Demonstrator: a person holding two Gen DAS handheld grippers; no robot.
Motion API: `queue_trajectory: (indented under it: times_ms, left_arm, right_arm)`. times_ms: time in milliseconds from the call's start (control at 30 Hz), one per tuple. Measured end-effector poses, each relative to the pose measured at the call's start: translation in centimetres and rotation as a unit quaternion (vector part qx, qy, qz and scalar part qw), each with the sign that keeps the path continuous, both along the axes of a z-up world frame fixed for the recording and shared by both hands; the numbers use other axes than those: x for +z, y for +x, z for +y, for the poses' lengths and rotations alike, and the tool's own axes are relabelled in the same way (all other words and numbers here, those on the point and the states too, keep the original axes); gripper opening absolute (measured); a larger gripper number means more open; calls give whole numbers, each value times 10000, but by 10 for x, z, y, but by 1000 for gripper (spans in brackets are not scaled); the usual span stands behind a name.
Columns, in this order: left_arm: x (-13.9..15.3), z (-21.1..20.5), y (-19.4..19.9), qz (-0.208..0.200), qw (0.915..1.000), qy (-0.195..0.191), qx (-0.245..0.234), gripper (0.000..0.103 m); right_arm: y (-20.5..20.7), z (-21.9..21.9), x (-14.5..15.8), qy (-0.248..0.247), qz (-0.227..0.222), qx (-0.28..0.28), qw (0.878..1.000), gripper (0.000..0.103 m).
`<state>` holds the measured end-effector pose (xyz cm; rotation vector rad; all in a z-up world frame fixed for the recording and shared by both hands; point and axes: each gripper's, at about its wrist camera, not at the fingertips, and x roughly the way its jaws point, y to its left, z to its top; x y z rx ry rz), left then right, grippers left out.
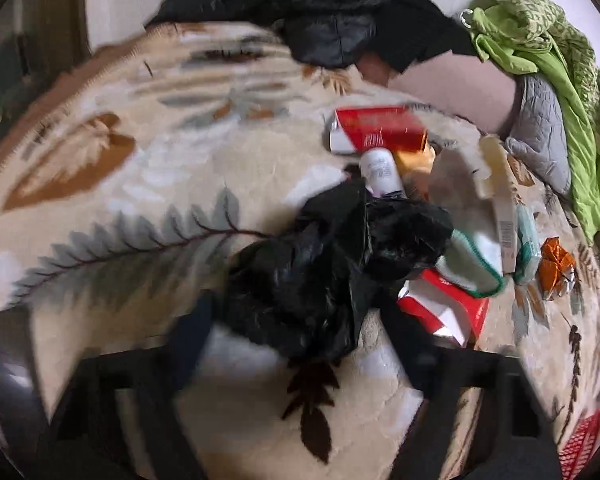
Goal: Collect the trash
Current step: 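Grasp the black bag with the left gripper while the right grasps the orange wrapper, then carry both items to the red wastebasket and open both grippers over it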
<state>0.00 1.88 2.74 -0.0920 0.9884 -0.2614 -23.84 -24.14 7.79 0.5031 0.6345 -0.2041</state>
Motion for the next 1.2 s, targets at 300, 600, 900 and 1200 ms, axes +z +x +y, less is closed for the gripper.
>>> queue_trajectory:
  times_ms: [300, 600, 900, 1200]
  left_arm:
    - [20, 7, -18, -582, 9983, -29, -99, 51]
    - [40, 4, -28, -1044, 9942, -40, -258, 51]
    - [53, -13, -50, -1387, 9885, -2, -594, 51]
    - [59, -26, -83, -1492, 9847, -3, -899, 51]
  right_arm:
    - [82, -71, -23, 699, 333, -367, 9963, 76]
    - [135, -103, -62, 1200, 823, -687, 9870, 35]
    - [81, -59, -18, 179, 233, -344, 9990, 35]
    - [45, 5, 1, -139, -166, 336, 9992, 35]
